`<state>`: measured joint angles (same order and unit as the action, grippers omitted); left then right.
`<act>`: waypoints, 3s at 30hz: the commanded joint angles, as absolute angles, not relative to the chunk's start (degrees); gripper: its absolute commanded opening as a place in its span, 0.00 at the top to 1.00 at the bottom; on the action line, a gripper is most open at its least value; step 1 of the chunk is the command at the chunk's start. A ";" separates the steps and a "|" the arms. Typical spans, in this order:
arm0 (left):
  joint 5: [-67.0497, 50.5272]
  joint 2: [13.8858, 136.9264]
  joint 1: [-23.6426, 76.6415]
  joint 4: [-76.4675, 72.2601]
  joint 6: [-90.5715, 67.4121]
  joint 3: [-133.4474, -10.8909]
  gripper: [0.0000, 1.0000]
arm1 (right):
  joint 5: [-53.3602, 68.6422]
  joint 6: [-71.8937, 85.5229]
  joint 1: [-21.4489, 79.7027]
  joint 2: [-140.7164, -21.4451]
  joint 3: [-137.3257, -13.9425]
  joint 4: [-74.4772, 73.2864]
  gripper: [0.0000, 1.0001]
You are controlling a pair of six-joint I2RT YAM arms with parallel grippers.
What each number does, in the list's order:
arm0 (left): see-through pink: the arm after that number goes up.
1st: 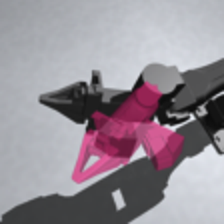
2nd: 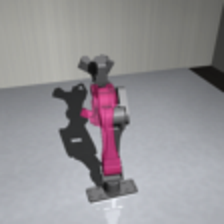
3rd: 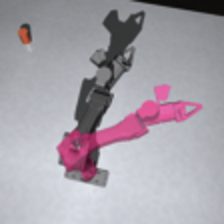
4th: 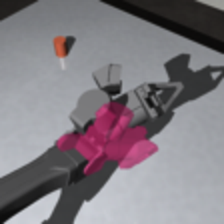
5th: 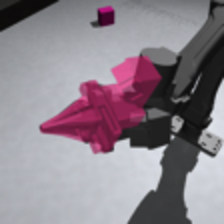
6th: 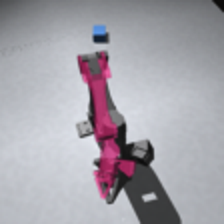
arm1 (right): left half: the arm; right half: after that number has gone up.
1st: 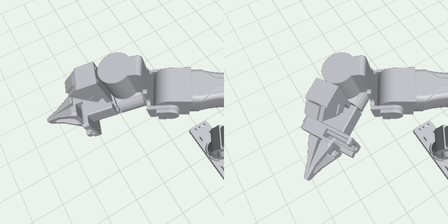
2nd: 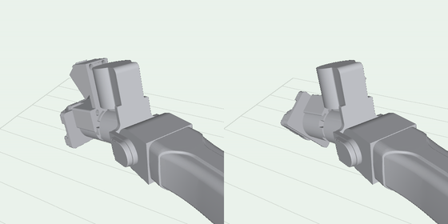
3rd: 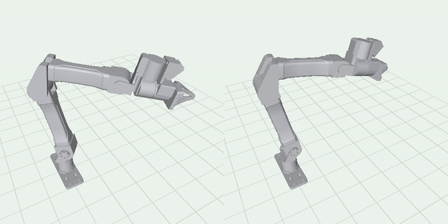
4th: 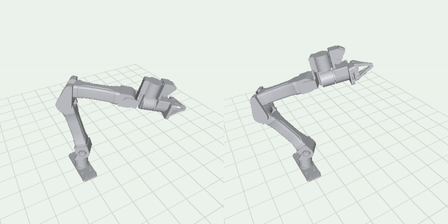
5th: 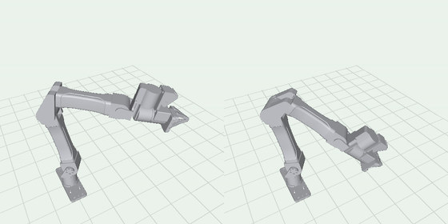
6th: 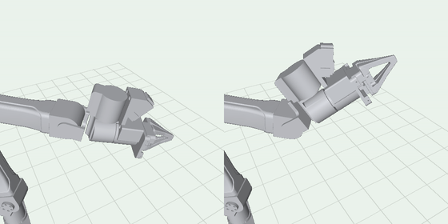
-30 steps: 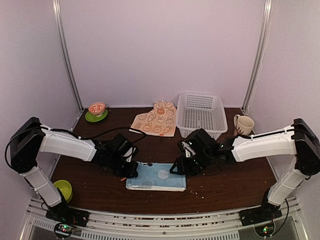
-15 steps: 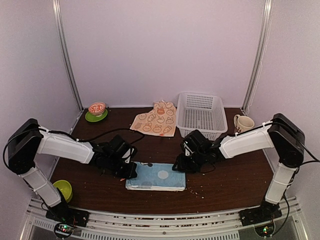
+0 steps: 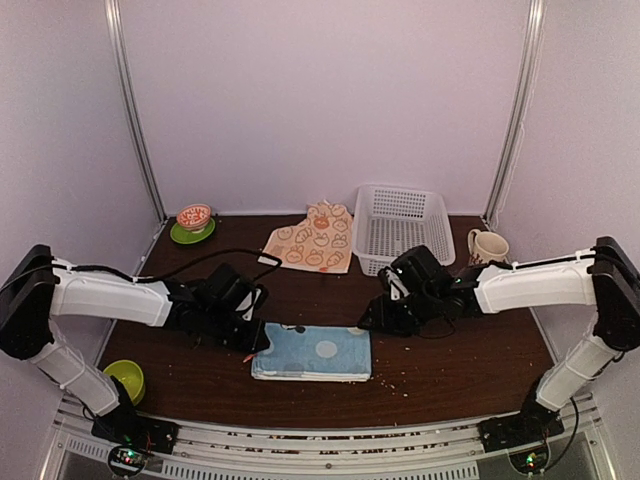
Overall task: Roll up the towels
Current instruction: Smooth out the towel at the center of the board, then roll the towel at the center of the board.
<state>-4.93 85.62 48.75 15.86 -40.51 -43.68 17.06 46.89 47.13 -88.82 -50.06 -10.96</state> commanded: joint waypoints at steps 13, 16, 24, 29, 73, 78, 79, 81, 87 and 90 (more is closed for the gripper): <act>-2.43 80.25 49.09 18.54 -39.99 -46.54 0.89 | 16.52 61.16 50.99 -92.12 -40.04 1.94 0.58; -1.91 79.40 49.04 18.54 -40.19 -45.98 0.89 | 16.45 60.48 50.98 -94.59 -41.15 0.94 0.66; -2.37 79.54 49.12 18.47 -39.59 -46.23 0.89 | 11.84 53.12 48.45 -92.87 -42.03 -10.94 0.93; -3.91 80.01 49.07 16.29 -38.55 -46.16 0.89 | 7.98 45.83 45.02 -86.72 -42.58 -23.06 0.96; -10.04 109.68 53.70 16.79 -36.72 -65.77 0.92 | 11.26 52.57 39.09 -74.98 -25.62 -9.58 0.93; -10.14 110.96 54.13 16.79 -36.62 -65.91 0.93 | 4.48 48.39 40.07 -71.97 -31.39 -20.28 0.99; -10.23 111.21 54.26 16.64 -36.64 -65.96 0.93 | 3.26 47.62 40.34 -71.88 -33.15 -22.45 1.00; -10.58 111.48 54.38 16.32 -36.72 -66.01 0.93 | 0.87 46.15 41.06 -72.30 -35.79 -26.27 1.00; -11.23 111.81 54.76 15.65 -36.83 -66.47 0.94 | -6.62 43.52 44.65 -76.05 -42.76 -34.59 1.00; -11.30 110.55 54.76 15.73 -36.75 -66.35 0.94 | -8.97 42.93 46.27 -79.04 -45.03 -36.80 1.00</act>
<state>-10.74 110.69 54.30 16.29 -36.56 -66.13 -2.13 45.04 44.42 -75.85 -42.44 -29.63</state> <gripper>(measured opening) 0.065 0.048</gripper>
